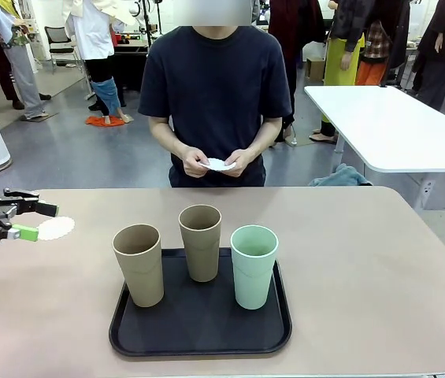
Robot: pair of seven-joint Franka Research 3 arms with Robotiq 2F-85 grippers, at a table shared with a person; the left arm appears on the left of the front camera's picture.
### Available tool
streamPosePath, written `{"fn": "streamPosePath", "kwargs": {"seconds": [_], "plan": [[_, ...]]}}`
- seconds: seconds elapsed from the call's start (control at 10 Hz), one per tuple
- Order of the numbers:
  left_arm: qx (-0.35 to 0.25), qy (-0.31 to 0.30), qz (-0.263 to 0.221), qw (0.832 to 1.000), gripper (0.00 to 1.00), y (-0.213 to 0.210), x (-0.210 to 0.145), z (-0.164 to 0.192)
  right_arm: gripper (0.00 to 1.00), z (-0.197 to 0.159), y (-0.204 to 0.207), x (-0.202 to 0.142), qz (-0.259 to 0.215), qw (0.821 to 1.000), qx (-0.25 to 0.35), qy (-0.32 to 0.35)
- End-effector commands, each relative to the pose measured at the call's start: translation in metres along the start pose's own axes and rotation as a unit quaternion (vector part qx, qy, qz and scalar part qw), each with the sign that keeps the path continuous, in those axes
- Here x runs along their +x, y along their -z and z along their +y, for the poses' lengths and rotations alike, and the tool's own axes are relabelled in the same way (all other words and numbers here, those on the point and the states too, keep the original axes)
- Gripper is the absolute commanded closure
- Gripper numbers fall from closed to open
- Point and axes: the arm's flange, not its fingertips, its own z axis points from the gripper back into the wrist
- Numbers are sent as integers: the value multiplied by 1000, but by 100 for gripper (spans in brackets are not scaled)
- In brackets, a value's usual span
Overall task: Place coasters on the table and set cups on them.
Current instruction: Pick up one Reusable plastic cup and place it on a coaster set by the human.
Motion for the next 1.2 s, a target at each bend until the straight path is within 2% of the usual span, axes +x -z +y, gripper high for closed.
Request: {"fn": "streamPosePath", "kwargs": {"seconds": [0.0, 0.3, 0.5, 0.8, 1.0, 1.1], "plan": [[-16, 7, -36, 999, 0, -8, 5, -5, 0, 0, 0, 0, 0, 1000, 6, -2], [-19, -2, -23, 1000, 0, -7, 4, -7, 0, 0, 0, 0, 0, 1000, 6, -2], [-32, 20, -56, 998, 0, 27, -20, 5, 0, 0, 0, 0, 0, 1000, 6, -2], [-34, 63, -67, 995, 0, 75, -51, 7, 0, 0, 0, 0, 0, 1000, 6, -2], [-43, 48, -63, 996, 0, 102, -72, 16, 0, 0, 0, 0, 0, 1000, 6, -2], [-35, 61, -78, 995, 0, 110, -76, 23, 0, 0, 0, 0, 0, 1000, 6, -2]]}}
